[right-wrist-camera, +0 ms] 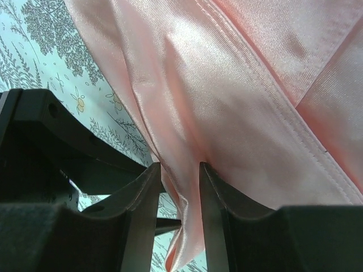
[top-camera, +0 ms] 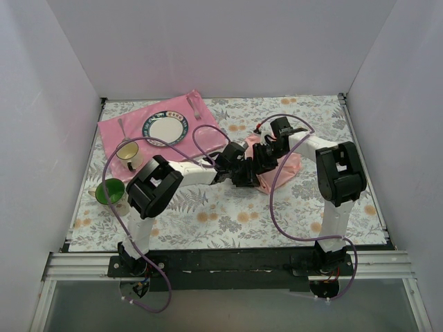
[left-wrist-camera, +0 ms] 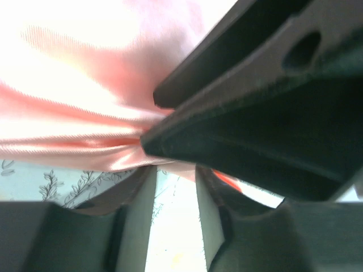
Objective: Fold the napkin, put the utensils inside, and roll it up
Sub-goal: Roll the napkin with the utensil
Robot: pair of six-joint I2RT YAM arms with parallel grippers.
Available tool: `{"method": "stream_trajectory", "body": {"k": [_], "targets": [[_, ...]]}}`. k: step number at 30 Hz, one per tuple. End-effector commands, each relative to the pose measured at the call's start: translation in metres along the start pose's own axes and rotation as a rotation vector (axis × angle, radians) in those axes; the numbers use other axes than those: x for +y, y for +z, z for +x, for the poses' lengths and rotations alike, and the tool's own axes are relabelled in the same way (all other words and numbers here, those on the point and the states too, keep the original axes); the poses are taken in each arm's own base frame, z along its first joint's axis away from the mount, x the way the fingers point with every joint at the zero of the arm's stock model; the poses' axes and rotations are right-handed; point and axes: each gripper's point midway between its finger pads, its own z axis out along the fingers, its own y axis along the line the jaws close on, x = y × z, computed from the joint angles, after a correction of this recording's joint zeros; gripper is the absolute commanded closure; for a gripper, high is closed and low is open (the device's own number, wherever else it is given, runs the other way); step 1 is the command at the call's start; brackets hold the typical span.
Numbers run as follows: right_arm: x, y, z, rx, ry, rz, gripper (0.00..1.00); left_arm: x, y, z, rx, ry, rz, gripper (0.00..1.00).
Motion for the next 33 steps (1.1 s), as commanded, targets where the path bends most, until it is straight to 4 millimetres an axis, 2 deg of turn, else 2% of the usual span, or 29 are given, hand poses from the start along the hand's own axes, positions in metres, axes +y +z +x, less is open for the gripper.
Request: {"method": "stream_trajectory", "body": {"k": [1, 2, 4, 5, 6, 7, 8, 9, 10, 11, 12, 13, 14, 15, 18, 22, 23, 24, 26, 28, 33], "targets": [[0.013, -0.021, -0.022, -0.068, -0.068, 0.010, 0.58, -0.007, -0.023, -0.003, -0.038, 0.011, 0.013, 0.62], [0.013, -0.021, -0.023, -0.069, -0.067, 0.009, 0.58, -0.013, -0.033, -0.006, -0.058, 0.014, 0.026, 0.59], [0.014, -0.021, -0.025, -0.065, -0.068, 0.005, 0.58, -0.009, -0.044, 0.002, -0.054, 0.011, 0.022, 0.53], [0.014, -0.019, -0.024, -0.060, -0.068, -0.001, 0.58, -0.017, -0.059, -0.005, -0.090, 0.019, 0.037, 0.51], [0.014, -0.019, -0.026, -0.064, -0.072, -0.003, 0.58, -0.007, -0.066, 0.004, -0.086, 0.012, 0.017, 0.50], [0.014, -0.019, -0.026, -0.064, -0.072, -0.002, 0.58, -0.005, -0.074, 0.005, -0.099, 0.001, 0.017, 0.49], [0.014, -0.017, -0.025, -0.060, -0.070, -0.005, 0.58, -0.001, -0.081, 0.002, -0.115, -0.012, 0.012, 0.48], [0.013, -0.016, -0.024, -0.058, -0.068, -0.007, 0.57, -0.006, -0.099, -0.004, -0.152, -0.021, 0.032, 0.47], [0.013, -0.015, -0.024, -0.057, -0.067, -0.009, 0.57, 0.001, -0.104, -0.001, -0.164, -0.034, 0.033, 0.46], [0.013, -0.012, -0.023, -0.052, -0.071, -0.013, 0.57, 0.009, -0.114, -0.011, -0.196, -0.080, 0.033, 0.45], [0.014, -0.011, -0.024, -0.052, -0.079, -0.015, 0.57, 0.005, -0.125, -0.016, -0.211, -0.099, 0.062, 0.45], [0.015, -0.010, -0.023, -0.050, -0.084, -0.013, 0.57, 0.013, -0.130, -0.014, -0.206, -0.128, 0.069, 0.45], [0.017, -0.009, -0.025, -0.057, -0.092, -0.017, 0.57, 0.016, -0.137, -0.028, -0.237, -0.183, 0.091, 0.45], [0.018, -0.008, -0.024, -0.053, -0.099, -0.017, 0.57, 0.015, -0.140, -0.030, -0.225, -0.205, 0.118, 0.44], [0.026, 0.000, -0.021, -0.033, -0.124, -0.029, 0.58, 0.024, -0.141, -0.047, -0.232, -0.330, 0.140, 0.44], [0.033, 0.009, -0.017, -0.017, -0.162, 0.001, 0.59, 0.032, -0.125, -0.060, -0.177, -0.469, 0.162, 0.39], [0.034, 0.009, -0.016, -0.020, -0.169, 0.011, 0.59, 0.044, -0.111, -0.057, -0.145, -0.504, 0.126, 0.39], [0.034, 0.010, -0.015, -0.021, -0.172, 0.013, 0.59, 0.038, -0.108, -0.067, -0.149, -0.496, 0.135, 0.40], [0.033, 0.014, -0.015, -0.023, -0.178, 0.019, 0.59, 0.048, -0.094, -0.067, -0.133, -0.516, 0.097, 0.40], [0.034, 0.019, -0.011, -0.010, -0.197, 0.015, 0.59, 0.045, -0.090, -0.077, -0.149, -0.503, 0.096, 0.40], [0.030, 0.021, -0.007, -0.008, -0.215, 0.035, 0.62, 0.058, -0.070, -0.080, -0.134, -0.519, 0.038, 0.40]]}}
